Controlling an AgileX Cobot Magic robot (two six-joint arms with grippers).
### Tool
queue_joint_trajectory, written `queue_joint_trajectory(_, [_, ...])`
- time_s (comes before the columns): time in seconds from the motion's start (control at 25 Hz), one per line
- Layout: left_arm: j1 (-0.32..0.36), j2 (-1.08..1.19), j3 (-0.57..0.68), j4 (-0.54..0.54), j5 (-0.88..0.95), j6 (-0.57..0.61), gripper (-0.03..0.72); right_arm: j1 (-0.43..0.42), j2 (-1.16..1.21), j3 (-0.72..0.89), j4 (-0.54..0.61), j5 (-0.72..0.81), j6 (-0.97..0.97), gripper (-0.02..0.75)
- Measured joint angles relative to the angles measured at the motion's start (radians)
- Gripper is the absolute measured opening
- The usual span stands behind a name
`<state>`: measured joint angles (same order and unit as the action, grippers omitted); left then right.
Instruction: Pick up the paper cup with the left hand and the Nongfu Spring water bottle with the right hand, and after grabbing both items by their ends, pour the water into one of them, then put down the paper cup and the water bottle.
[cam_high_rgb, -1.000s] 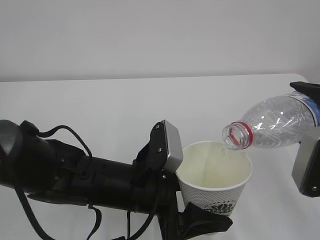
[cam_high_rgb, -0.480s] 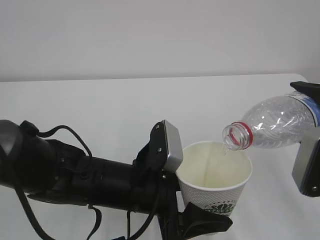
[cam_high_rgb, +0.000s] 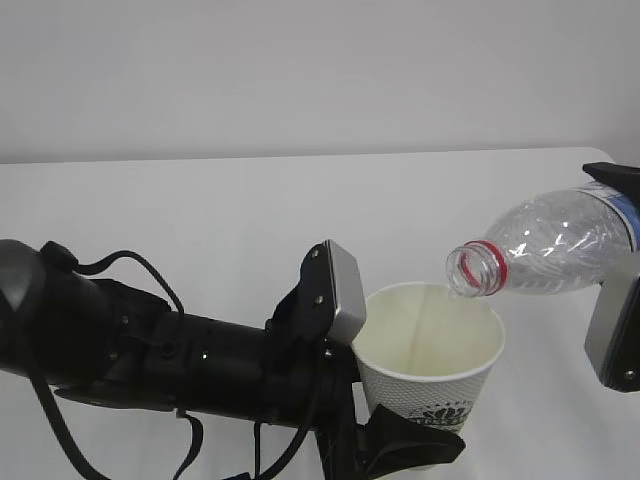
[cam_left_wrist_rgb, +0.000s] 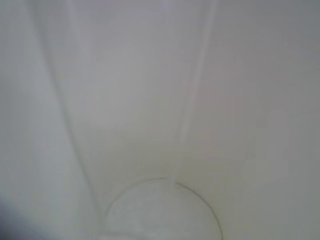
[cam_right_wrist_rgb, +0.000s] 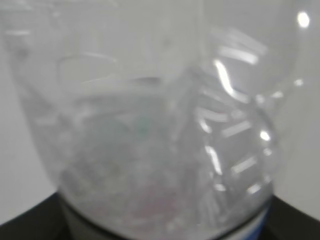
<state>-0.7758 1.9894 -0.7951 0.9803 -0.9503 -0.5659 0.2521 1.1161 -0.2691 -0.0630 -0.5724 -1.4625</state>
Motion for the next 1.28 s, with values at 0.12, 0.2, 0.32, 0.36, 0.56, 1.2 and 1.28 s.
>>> queue_joint_trajectory(0.12, [0.000,0.000,0.000,0.000,0.000,0.000,0.503,0.000,0.000,0.000,0.001,0.000,0.000,0.465])
queue_joint_trajectory(0.2, [0.000,0.000,0.000,0.000,0.000,0.000,0.503,0.000,0.000,0.000,0.002,0.000,0.000,0.465])
queue_joint_trajectory(0.32, [0.000,0.000,0.000,0.000,0.000,0.000,0.503,0.000,0.000,0.000,0.002,0.000,-0.001,0.466])
queue_joint_trajectory(0.36, [0.000,0.000,0.000,0.000,0.000,0.000,0.503,0.000,0.000,0.000,0.002,0.000,-0.001,0.466])
queue_joint_trajectory(0.56, [0.000,0.000,0.000,0.000,0.000,0.000,0.503,0.000,0.000,0.000,0.002,0.000,-0.002,0.465])
queue_joint_trajectory(1.2, [0.000,0.000,0.000,0.000,0.000,0.000,0.503,0.000,0.000,0.000,0.003,-0.008,-0.003,0.465])
queue_joint_trajectory(1.28, [0.000,0.000,0.000,0.000,0.000,0.000,0.503,0.000,0.000,0.000,0.003,-0.008,-0.004,0.465])
